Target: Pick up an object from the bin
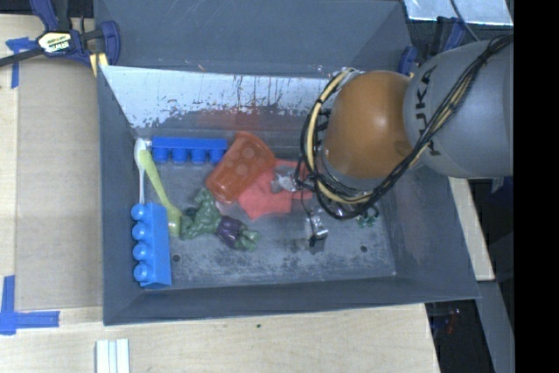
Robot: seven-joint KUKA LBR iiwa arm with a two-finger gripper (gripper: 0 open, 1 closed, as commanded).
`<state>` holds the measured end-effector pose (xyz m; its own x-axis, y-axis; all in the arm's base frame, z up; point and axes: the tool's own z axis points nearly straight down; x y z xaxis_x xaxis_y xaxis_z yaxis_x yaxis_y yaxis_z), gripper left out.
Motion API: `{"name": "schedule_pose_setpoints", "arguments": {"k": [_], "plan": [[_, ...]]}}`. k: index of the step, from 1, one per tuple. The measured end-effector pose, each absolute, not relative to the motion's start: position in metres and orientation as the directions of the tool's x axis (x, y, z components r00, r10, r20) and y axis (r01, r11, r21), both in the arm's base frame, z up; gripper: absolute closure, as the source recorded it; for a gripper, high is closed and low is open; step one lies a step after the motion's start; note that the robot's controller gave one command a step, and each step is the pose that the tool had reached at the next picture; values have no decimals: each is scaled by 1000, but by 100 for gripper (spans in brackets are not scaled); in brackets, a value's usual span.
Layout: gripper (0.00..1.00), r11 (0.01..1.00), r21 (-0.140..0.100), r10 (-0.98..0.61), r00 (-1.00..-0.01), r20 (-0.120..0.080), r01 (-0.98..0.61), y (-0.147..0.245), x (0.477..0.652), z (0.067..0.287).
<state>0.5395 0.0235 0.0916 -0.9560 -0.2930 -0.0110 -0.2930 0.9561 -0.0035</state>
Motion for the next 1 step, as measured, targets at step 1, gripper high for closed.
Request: {"name": "schedule_pose_setpoints", "arguments": {"k": [1], "plan": [[100, 960, -8, -281, -959, -26, -281, -10, 581, 73]]}}
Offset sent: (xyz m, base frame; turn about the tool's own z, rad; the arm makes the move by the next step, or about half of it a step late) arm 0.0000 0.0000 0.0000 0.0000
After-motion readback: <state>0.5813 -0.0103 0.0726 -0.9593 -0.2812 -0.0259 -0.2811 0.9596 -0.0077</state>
